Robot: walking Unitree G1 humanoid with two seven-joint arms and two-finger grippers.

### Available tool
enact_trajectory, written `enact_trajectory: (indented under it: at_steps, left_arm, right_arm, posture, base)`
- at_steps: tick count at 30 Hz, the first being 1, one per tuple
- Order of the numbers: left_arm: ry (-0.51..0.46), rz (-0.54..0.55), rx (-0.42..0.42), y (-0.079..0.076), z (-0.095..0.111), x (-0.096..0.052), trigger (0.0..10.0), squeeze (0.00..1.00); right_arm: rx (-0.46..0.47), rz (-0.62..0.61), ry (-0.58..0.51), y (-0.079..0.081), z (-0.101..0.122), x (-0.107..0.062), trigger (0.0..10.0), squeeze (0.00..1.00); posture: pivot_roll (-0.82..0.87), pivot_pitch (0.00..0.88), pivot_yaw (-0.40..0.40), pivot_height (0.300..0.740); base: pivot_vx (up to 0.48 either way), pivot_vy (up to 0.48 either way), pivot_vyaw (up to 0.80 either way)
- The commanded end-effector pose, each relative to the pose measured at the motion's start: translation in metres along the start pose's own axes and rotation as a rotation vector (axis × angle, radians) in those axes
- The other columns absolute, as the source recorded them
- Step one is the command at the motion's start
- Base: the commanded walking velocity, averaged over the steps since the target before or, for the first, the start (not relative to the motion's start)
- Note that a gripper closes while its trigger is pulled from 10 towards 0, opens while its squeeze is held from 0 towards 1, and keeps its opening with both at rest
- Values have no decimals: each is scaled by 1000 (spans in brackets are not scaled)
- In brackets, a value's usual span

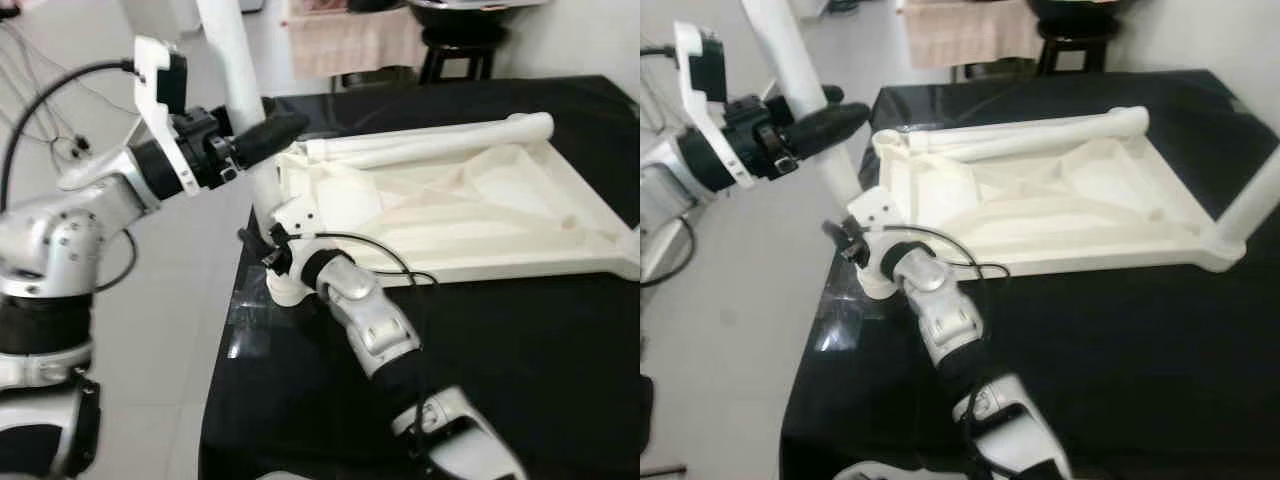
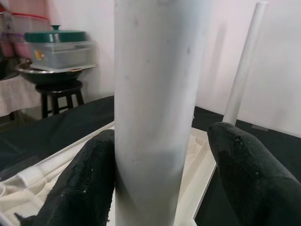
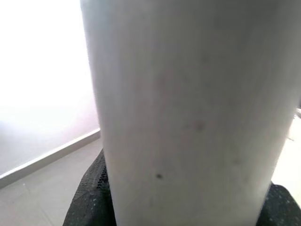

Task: Building children table

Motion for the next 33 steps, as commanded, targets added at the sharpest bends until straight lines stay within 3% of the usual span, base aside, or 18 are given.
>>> enact_trajectory:
  at_steps: [1, 7, 8, 9, 16, 21, 22, 23, 29, 33]
  left_arm:
    - [8, -33, -1, -4, -3, 5, 10000, 0]
    - [8, -35, 2, -5, -4, 9, 10000, 0]
    - [10, -35, 5, -6, -4, 9, 4118, 0]
    - [10, -36, 4, -6, -4, 8, 0, 0]
    - [30, -34, 8, -4, -6, 4, 0, 0]
    - [29, -29, 16, -2, -3, 3, 0, 0]
    - [30, -27, 19, -2, -3, 2, 0, 0]
    - [30, -26, 21, -2, -3, 2, 0, 0]
    - [31, -35, 28, -4, -3, 2, 0, 0]
    - [35, -50, 35, -6, -2, 3, 0, 0]
  right_arm:
    - [76, -39, 146, 7, -42, -3, 0, 0]
    - [70, -23, 158, 8, -42, 0, 0, 0]
    - [63, -43, 160, 9, -41, -1, 0, 0]
    - [54, -59, 159, 10, -40, -3, 0, 0]
    - [56, -53, 145, 8, -31, -5, 0, 0]
    - [52, 118, 97, 11, -14, 2, 0, 0]
    - [39, 204, 80, 13, -6, 3, 3882, 0]
    - [32, 272, 60, 13, 3, 4, 10000, 0]
    - [30, 482, 42, 4, 25, 3, 10000, 0]
    - [33, 546, 41, -8, 39, 5, 10000, 0]
  posture:
    - [-58, 101, 77, 740]
    - [-49, 97, 71, 740]
    - [-48, 96, 71, 740]
    - [-48, 96, 71, 740]
    - [-31, 95, 76, 740]
    - [-26, 94, 74, 740]
    - [-27, 93, 73, 740]
    - [-26, 91, 72, 740]
    - [-17, 89, 72, 740]
    - [-11, 87, 73, 740]
  base:
    - [0, 0, 0]
    - [0, 0, 0]
    - [0, 0, 0]
    - [0, 0, 0]
    - [0, 0, 0]
    - [0, 0, 0]
    - [0, 0, 0]
    - [0, 0, 0]
    - [0, 0, 0]
    - [0, 0, 0]
Point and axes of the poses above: a point about 5 cm out from each wrist's last joint towards the gripper, its own x axis pointing out of the wrist towards the gripper, its own z axis along the axis of the wrist's last joint, y = z × x, the point moved 2 cm from there along x, pointing out of the wrist towards the gripper, and after that the axes turned 13 degrees about x, right-handed, at the moved point
